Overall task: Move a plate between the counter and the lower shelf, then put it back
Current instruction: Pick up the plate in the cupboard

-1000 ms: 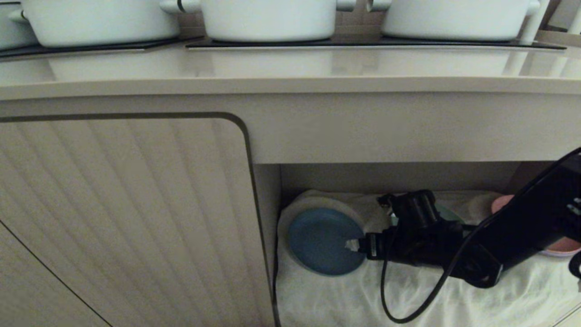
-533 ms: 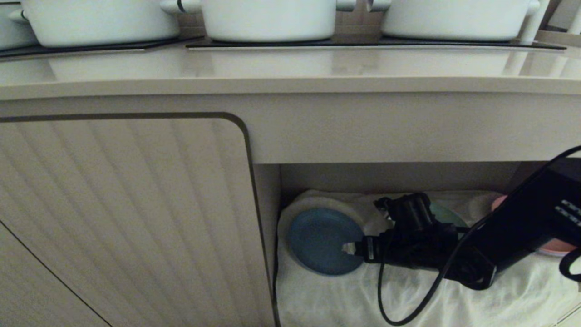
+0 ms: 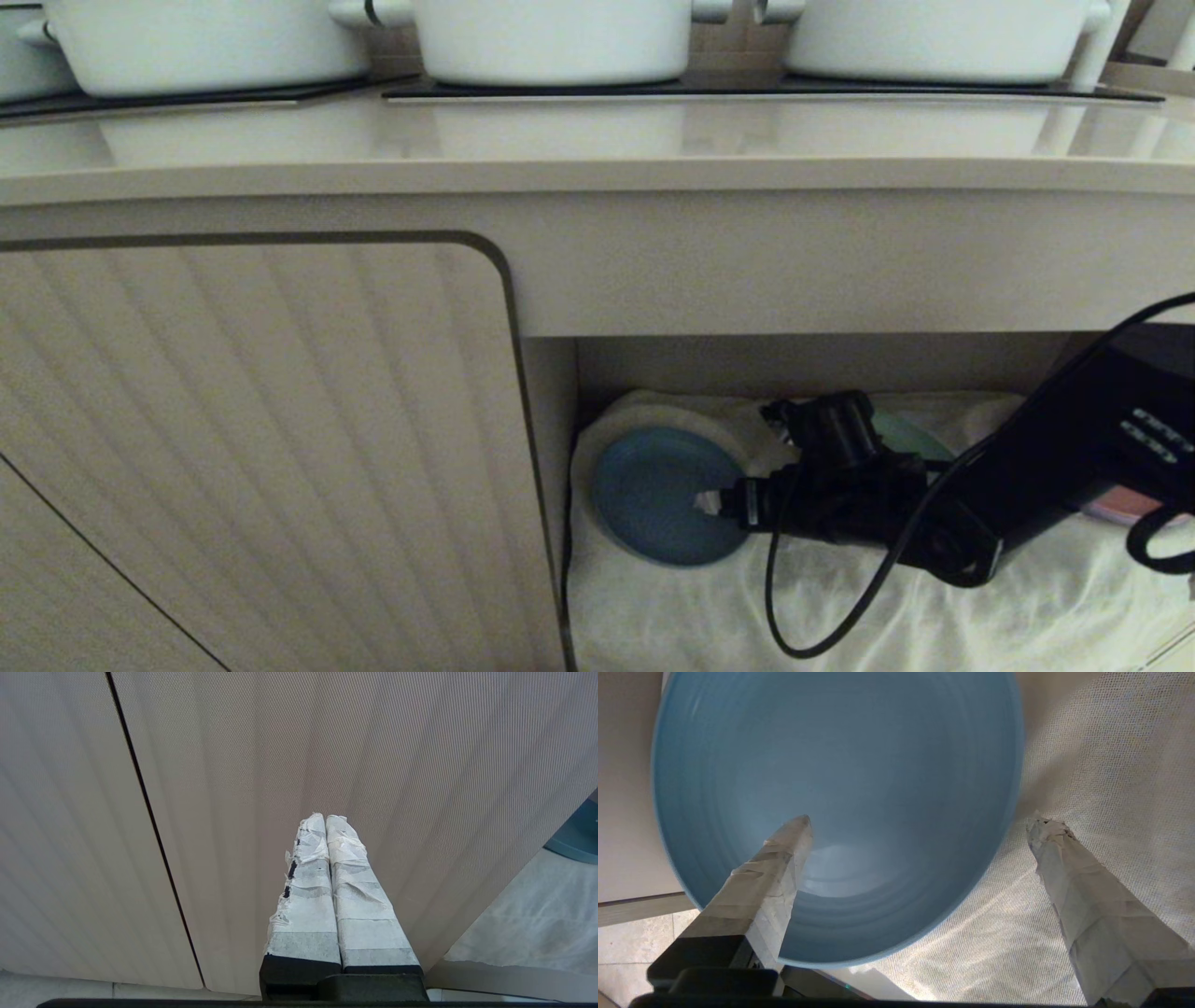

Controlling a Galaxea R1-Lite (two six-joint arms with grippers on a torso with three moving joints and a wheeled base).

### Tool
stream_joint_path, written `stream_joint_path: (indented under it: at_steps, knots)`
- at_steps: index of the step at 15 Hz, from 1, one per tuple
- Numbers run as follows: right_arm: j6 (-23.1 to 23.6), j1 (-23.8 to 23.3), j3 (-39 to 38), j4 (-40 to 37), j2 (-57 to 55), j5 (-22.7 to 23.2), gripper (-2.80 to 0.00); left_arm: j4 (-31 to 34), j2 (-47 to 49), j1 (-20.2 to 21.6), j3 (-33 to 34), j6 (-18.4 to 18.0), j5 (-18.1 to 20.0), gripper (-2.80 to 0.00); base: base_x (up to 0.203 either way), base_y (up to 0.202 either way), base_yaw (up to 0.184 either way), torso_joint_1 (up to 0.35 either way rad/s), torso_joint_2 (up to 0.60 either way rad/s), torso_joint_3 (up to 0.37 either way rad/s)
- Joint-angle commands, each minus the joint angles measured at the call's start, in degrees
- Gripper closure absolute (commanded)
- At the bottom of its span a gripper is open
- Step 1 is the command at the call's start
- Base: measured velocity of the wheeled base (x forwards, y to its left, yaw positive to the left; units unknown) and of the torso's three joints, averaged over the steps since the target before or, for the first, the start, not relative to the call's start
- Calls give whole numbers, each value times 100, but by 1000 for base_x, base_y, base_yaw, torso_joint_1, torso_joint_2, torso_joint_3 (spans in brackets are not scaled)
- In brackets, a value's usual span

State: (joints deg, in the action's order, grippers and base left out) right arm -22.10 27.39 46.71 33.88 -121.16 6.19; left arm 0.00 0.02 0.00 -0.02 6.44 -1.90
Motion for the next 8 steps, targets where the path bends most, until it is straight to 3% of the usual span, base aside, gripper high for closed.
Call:
stream_joint_path:
  at_steps: [1,8]
  knots:
    - [-13,3,39,22,-30,5,-280,0,-2,0,1,3,-3,0,0,0,0,0,0,0]
    - [-13,38,61,54,-118,5,-280,0,-2,0,-6,7,-3,0,0,0,0,0,0,0]
